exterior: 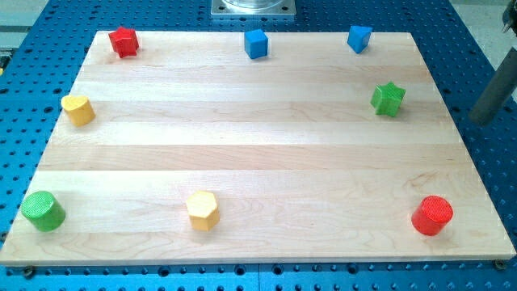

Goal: Keep arm at the bottom center

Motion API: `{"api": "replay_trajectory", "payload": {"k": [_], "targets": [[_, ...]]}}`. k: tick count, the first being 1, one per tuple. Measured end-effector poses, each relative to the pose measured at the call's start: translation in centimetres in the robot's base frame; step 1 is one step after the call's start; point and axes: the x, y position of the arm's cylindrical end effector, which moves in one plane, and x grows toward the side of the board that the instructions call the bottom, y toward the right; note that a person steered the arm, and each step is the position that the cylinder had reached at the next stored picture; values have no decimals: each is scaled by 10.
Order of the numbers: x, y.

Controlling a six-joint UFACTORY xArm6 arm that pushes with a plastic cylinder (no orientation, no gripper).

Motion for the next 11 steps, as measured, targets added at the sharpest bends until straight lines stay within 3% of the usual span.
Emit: {"api": "replay_trajectory", "payload": {"k": [3,7,8,10,11], "targets": [[41,-38],[60,-188],[88,-223],[199,-333],[206,-357]]}}
